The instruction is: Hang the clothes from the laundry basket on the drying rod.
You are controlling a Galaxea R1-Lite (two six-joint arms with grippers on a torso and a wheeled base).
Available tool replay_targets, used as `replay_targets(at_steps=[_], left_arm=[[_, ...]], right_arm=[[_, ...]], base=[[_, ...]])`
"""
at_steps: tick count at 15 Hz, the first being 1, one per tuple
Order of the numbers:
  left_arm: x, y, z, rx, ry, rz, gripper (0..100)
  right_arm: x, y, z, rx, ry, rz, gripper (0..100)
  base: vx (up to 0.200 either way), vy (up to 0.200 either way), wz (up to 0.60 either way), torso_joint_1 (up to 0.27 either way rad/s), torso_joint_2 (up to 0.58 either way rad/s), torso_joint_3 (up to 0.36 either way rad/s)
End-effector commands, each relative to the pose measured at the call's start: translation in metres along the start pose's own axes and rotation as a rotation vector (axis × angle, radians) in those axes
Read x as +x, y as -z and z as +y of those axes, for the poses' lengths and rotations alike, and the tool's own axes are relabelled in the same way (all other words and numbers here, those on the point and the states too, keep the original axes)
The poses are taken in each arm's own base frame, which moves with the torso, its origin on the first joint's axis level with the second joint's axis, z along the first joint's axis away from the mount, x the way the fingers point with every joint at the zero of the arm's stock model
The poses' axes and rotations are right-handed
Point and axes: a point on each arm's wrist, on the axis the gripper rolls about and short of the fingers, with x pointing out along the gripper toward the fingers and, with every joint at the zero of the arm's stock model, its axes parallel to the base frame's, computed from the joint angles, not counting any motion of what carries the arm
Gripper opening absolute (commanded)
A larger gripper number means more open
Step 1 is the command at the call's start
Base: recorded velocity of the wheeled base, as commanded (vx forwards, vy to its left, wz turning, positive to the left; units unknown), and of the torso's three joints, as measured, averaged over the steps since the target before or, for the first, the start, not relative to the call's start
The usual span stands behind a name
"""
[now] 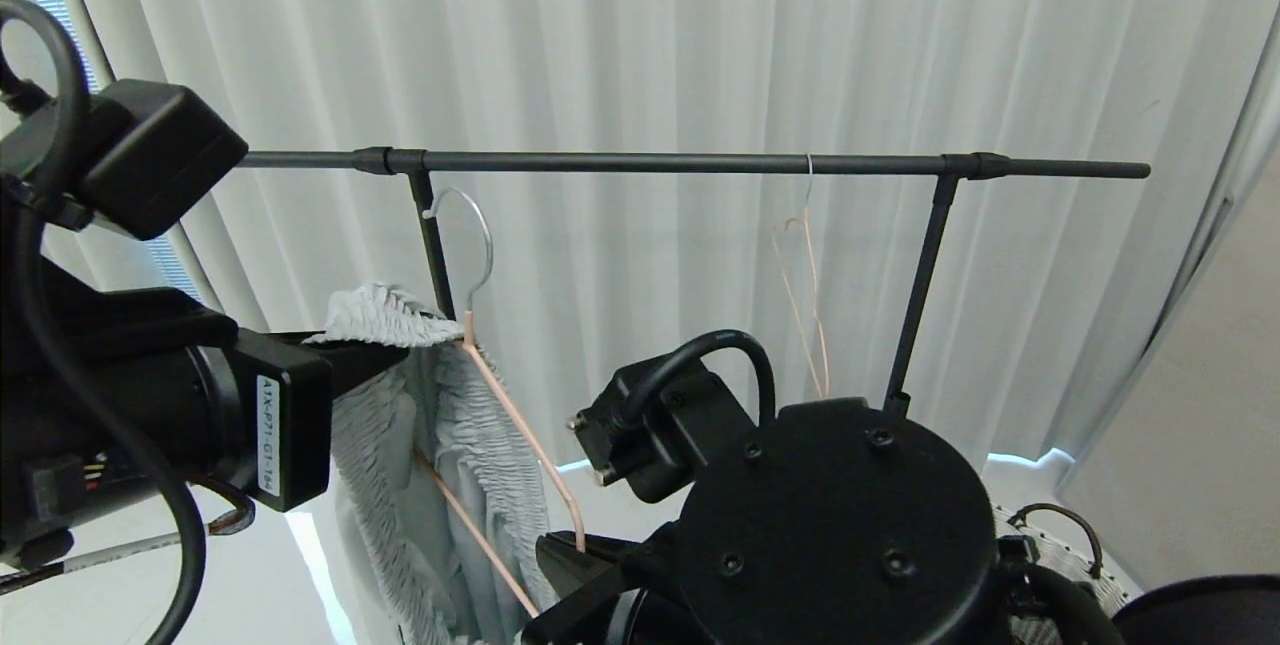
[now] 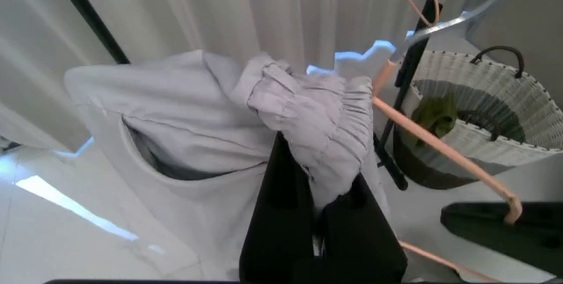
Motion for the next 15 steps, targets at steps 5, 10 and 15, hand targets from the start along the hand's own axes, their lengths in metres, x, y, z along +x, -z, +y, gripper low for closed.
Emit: replay_targets(at_steps=[5,10,15], left_arm=[[-0.011,0.003,0.003,-0.003,0.009,-0.023,100],[-0.027,0.02,0.01,-0.005,0.009,-0.034,100],[-0.043,0.024,0.016,0.036,0.049,-0.08,100]], right_arm=[[0.001,-0.007,0.004,-0.029,0.014,-0.105,0],[0.017,-0.006,0.007,-0.063,0.086,-0.242,0],[0.002,-0.01,-0.001,-0.147,0.099,-0.255,0]], base=[[0.0,0.0,0.0,0.0,0.0,0.0],[0.0,0.0,0.0,0.0,0.0,0.0],[0.0,0.0,0.0,0.0,0.0,0.0]])
